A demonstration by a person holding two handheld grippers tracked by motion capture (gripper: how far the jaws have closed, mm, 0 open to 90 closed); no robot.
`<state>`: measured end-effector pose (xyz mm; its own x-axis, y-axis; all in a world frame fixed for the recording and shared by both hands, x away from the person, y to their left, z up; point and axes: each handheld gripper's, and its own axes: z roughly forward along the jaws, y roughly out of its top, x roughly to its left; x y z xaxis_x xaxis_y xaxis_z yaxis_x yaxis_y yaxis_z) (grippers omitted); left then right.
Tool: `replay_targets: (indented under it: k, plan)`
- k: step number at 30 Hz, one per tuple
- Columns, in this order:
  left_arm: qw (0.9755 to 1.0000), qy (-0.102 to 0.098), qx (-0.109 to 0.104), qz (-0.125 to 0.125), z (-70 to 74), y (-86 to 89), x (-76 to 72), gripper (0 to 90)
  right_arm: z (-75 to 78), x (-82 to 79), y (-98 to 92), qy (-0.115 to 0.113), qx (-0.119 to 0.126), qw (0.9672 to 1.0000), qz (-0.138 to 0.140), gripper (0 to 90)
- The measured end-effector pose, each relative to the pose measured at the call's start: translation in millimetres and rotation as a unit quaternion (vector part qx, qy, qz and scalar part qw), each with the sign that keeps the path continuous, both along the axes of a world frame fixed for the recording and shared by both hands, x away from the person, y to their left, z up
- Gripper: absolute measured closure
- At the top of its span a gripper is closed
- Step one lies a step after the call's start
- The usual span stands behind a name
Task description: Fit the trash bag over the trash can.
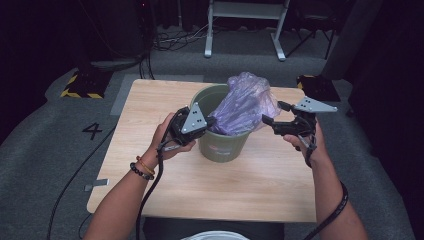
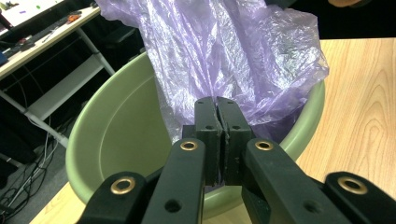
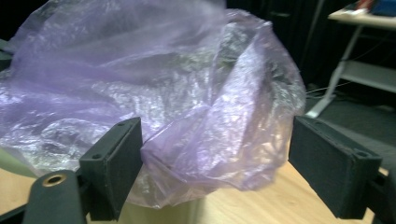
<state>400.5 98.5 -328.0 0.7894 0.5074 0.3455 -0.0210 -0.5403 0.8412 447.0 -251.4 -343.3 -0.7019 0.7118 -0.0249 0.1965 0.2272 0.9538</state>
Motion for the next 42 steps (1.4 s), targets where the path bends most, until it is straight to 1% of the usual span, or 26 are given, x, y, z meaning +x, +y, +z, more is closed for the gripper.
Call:
replay_targets:
  k: [2, 3, 5, 6, 8, 9, 12, 13, 18, 19, 20, 21, 23, 25, 27, 28, 30, 32, 33, 35, 36, 37, 38, 39, 40, 42]
  plan:
    - [1.0, 0.001, -0.003, 0.002, -0.1, 2.6, 0.4, 87.9, -1.6, 1.4, 3.6, 0.007, 0.001, 0.9999, 0.011, 28.2]
    - [1.0, 0.002, -0.005, 0.004, -0.4, 3.9, 0.7, 87.7, -2.2, 0.5, 6.4, 0.005, -0.007, 0.9999, 0.014, 38.4]
    - [1.0, 0.002, -0.006, 0.007, -1.0, 6.4, 1.0, 87.3, -2.6, -2.7, 9.5, 0.0, -0.003, 0.9998, 0.021, 52.9]
    - [0.9999, 0.005, -0.01, 0.009, -1.4, 8.4, 1.4, 86.7, -2.5, -4.2, 10.8, -0.003, -0.007, 0.9998, 0.02, 57.5]
    - [0.9997, 0.004, -0.01, 0.021, -2.5, 11.5, 2.1, 83.3, -1.1, -9.9, 13.3, -0.018, -0.017, 0.9994, 0.022, 66.2]
    - [0.9997, 0.004, -0.009, 0.022, -2.9, 12.8, 2.5, 82.1, -0.1, -13.7, 14.5, -0.03, -0.023, 0.999, 0.024, 71.5]
    - [0.9995, 0.007, -0.014, 0.027, -5.1, 17.4, 3.1, 80.6, 2.5, -22.5, 17.4, -0.055, -0.031, 0.9977, 0.023, 77.1]
    - [0.9994, 0.008, -0.013, 0.031, -5.5, 18.7, 3.1, 77.6, 4.0, -27.0, 18.8, -0.068, -0.031, 0.9968, 0.028, 79.5]
    - [0.9984, 0.014, -0.025, 0.048, -5.7, 26.2, 3.1, 63.5, 13.6, -44.6, 25.0, -0.108, -0.03, 0.9924, 0.05, 82.4]
    - [0.9982, 0.015, -0.025, 0.052, -5.3, 27.6, 3.1, 56.0, 16.5, -49.4, 27.7, -0.117, -0.031, 0.991, 0.057, 82.4]
    - [0.9981, 0.018, -0.028, 0.052, -5.0, 30.7, 1.7, 54.6, 18.2, -52.3, 29.7, -0.123, -0.033, 0.9899, 0.063, 82.4]
    - [0.9981, 0.017, -0.029, 0.051, -4.8, 31.7, 1.1, 53.0, 21.7, -58.7, 34.2, -0.136, -0.038, 0.9874, 0.072, 82.4]
    - [0.9976, 0.015, -0.034, 0.059, -3.4, 35.6, -1.6, 44.7, 25.5, -64.6, 38.7, -0.146, -0.041, 0.9853, 0.08, 82.4]
    - [0.9969, 0.017, -0.042, 0.065, -1.2, 40.4, -4.4, 37.6, 30.7, -72.7, 45.5, -0.158, -0.042, 0.9823, 0.092, 82.4]
    - [0.9965, 0.025, -0.056, 0.058, 0.9, 46.0, -7.3, 33.7, 34.5, -78.7, 51.6, -0.168, -0.053, 0.9796, 0.097, 82.4]
    - [0.9962, 0.027, -0.065, 0.051, 1.6, 48.8, -9.9, 33.5, 35.6, -80.0, 53.6, -0.17, -0.058, 0.979, 0.097, 82.4]
    - [0.9961, 0.031, -0.073, 0.037, 2.7, 51.7, -15.1, 30.8, 37.3, -82.2, 58.8, -0.177, -0.067, 0.9778, 0.089, 82.4]
    - [0.9968, 0.026, -0.069, 0.031, 2.7, 51.0, -20.4, 31.1, 37.7, -82.4, 62.6, -0.181, -0.079, 0.9772, 0.076, 82.9]
    - [0.9972, 0.022, -0.065, 0.03, 2.5, 49.5, -22.9, 33.7, 37.2, -81.5, 65.1, -0.18, -0.083, 0.9774, 0.073, 83.1]
    - [0.9975, 0.021, -0.065, 0.018, 2.5, 46.3, -25.4, 35.4, 35.5, -79.6, 69.6, -0.182, -0.094, 0.9765, 0.066, 83.4]
    - [0.9977, 0.018, -0.064, 0.012, 2.4, 44.5, -25.9, 38.4, 34.5, -78.7, 71.5, -0.185, -0.098, 0.9759, 0.062, 83.7]
    - [0.998, 0.01, -0.062, 0.013, 2.2, 41.9, -26.2, 46.5, 33.5, -78.0, 72.9, -0.188, -0.103, 0.975, 0.058, 83.9]
    - [0.9984, 0.002, -0.055, 0.017, 2.2, 39.0, -25.5, 50.0, 32.5, -77.4, 73.8, -0.193, -0.105, 0.9742, 0.052, 84.1]
    - [0.9986, -0.002, -0.049, 0.02, 2.2, 36.0, -24.2, 54.0, 31.9, -76.5, 73.9, -0.193, -0.104, 0.9745, 0.048, 84.3]
    - [0.9987, -0.003, -0.045, 0.022, 2.4, 33.1, -21.4, 57.7, 31.3, -75.7, 73.6, -0.191, -0.101, 0.9753, 0.046, 84.4]
    - [0.9988, 0.011, -0.045, 0.015, 2.7, 28.6, -14.0, 63.0, 30.6, -75.2, 72.4, -0.191, -0.093, 0.9759, 0.05, 84.4]
